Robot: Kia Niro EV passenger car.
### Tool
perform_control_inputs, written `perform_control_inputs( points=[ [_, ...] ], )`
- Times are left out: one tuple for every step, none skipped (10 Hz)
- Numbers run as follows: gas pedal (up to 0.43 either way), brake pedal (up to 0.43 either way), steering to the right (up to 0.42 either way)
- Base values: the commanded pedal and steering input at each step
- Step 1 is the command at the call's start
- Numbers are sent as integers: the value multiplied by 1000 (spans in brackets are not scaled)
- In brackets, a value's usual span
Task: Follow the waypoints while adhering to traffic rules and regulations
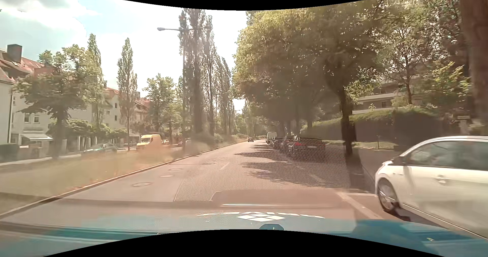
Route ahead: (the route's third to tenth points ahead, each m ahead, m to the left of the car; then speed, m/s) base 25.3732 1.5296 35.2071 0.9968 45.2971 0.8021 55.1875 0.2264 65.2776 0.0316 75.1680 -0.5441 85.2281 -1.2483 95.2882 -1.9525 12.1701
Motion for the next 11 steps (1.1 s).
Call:
perform_control_inputs(
  points=[
    [370, 0, 3],
    [319, 0, 3],
    [311, 0, 3],
    [268, 0, 3],
    [260, 0, 3],
    [209, 0, 3],
    [209, 0, 3],
    [189, 0, 3],
    [177, 0, 3],
    [177, 0, 2],
    [177, 0, 0]
  ],
)
